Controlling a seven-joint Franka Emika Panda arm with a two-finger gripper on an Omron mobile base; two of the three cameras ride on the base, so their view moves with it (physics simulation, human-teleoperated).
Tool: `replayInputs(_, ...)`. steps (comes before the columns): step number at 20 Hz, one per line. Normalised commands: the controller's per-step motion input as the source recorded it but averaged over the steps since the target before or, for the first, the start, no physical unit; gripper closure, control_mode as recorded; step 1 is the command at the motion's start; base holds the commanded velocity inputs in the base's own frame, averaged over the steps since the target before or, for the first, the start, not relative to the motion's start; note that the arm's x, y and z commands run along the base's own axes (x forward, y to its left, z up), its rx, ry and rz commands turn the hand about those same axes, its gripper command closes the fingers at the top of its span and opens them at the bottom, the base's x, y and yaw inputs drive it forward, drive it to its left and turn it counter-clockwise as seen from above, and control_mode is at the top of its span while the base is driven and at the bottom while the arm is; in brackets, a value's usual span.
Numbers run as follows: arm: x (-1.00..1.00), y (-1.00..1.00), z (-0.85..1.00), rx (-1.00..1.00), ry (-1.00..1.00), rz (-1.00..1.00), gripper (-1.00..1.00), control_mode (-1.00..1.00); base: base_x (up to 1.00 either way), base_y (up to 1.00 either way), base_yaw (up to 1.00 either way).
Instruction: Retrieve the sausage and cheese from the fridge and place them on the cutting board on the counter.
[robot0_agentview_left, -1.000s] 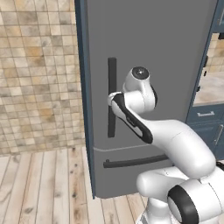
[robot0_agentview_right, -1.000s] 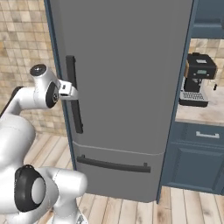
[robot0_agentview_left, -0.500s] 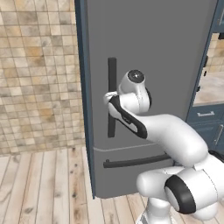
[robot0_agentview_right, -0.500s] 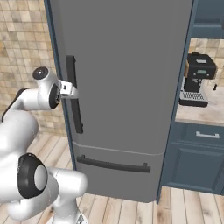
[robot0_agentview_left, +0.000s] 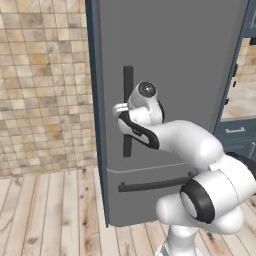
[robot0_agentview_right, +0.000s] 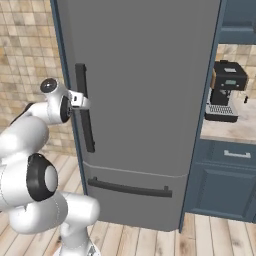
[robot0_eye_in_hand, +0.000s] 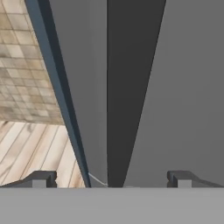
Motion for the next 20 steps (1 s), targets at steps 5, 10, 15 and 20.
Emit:
replayInputs(5,0.14,-0.07,-0.02,0.0,0.0,0.0,-1.0,-1.0,0.0,0.0,0.0)
replayInputs(10,0.01,-0.1,-0.04,0.0,0.0,0.0,-1.0,-1.0,0.0,0.0,0.0)
replayInputs(15,0.14,-0.07,-0.13,-0.01,0.0,0.0,-1.0,-1.0,0.0,0.0,0.0)
replayInputs(20,0.48,-0.02,-0.14,-0.01,0.0,0.0,-1.0,-1.0,0.0,0.0,0.0)
